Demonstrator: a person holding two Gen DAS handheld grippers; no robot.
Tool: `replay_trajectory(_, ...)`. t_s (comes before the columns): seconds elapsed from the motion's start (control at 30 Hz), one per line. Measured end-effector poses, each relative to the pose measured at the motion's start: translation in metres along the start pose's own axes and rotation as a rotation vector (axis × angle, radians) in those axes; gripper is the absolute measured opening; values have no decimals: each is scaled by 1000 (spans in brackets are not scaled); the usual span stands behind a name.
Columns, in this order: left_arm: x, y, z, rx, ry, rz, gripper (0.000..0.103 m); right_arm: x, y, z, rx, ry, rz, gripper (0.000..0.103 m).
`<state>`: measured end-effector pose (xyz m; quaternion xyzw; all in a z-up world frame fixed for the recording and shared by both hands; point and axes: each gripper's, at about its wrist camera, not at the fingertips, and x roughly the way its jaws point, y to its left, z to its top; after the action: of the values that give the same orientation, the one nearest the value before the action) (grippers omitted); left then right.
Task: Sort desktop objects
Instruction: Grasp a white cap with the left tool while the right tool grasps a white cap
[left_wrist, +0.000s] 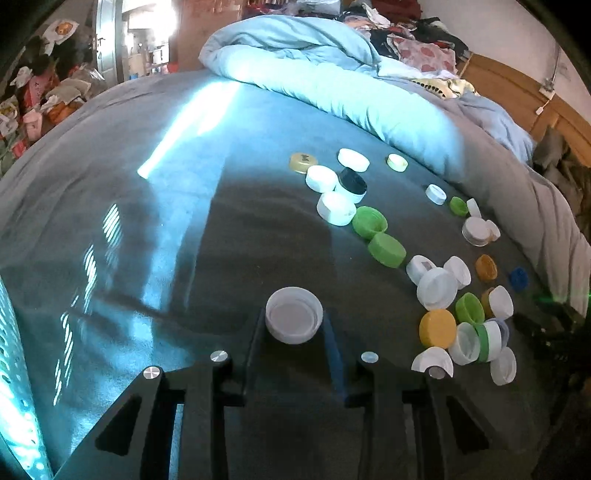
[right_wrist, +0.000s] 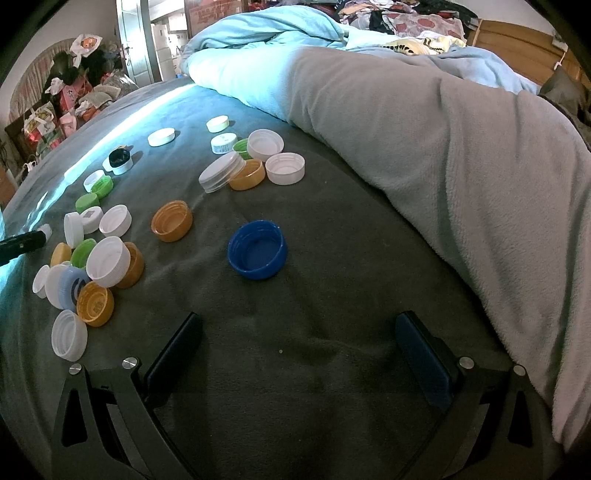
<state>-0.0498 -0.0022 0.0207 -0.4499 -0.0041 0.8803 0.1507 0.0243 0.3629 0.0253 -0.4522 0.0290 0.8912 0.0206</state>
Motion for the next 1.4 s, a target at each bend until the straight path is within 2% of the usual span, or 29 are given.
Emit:
replay_trajectory(0.13, -10, -5, -6, 18, -35, -20, 34, -10, -1, 0, -22, 6, 17, 100)
replay_trajectory(0.2, -8, -9, -10, 36, -35, -14, 34, -28, 2, 0, -71, -53, -5, 89)
replay_trajectory(0.23, -8, -10, -11, 41, -40, -12, 34, -45, 6, -3, -77, -111, -11, 89)
replay_trajectory(0.27, -7, -10, -10, 41, -41, -13, 34, -61, 11, -6, -68, -151, 21, 89)
replay_trajectory(0.37, -6, -7, -10, 23, -45, -21, 34, -82, 33, -15, -72, -167, 128, 89)
replay_trajectory(0.4, -5, -6, -10, 20, -47, -21, 34, -85, 46, -19, -78, -174, 148, 86)
replay_trajectory(0.43, -5, -7, -10, 21, -48, -18, 34, -84, 56, -21, -89, -176, 162, 82)
replay_trajectory(0.47, -5, -8, -10, 24, -49, -14, 34, -80, 64, -22, -100, -171, 169, 70)
replay_trajectory(0.5, -4, -9, -10, 28, -50, -11, 34, -72, 73, -21, -113, -152, 178, 64)
replay_trajectory(0.6, -3, -10, -11, 25, -48, -13, 34, -51, 96, -22, -135, -103, 204, 63)
replay_trajectory(0.73, -3, -10, -11, 27, -52, -12, 34, -47, 108, -30, -136, -96, 226, 63)
replay_trajectory(0.87, -3, -9, -12, 27, -52, -10, 34, -39, 118, -34, -169, -82, 170, 63)
replay_trajectory(0.9, -3, -9, -12, 27, -52, -10, 34, -35, 118, -35, -164, -67, 162, 53)
replay_trajectory(0.97, -2, -9, -12, 26, -51, -12, 34, -32, 115, -35, -148, -55, 148, 43)
replay_trajectory(1.03, -3, -9, -11, 24, -52, -15, 34, -34, 112, -33, -135, -40, 139, 28)
replay_trajectory(1.1, -8, -9, -11, 26, -68, -14, 34, -39, 107, -30, -118, -33, 143, 28)
replay_trajectory(1.27, -41, -16, -11, 11, -132, -54, 34, -66, 99, -23, -91, -79, 146, 28)
replay_trajectory(1.4, -84, -23, -11, -10, -185, -82, 34, -96, 97, -13, -62, -139, 176, 28)
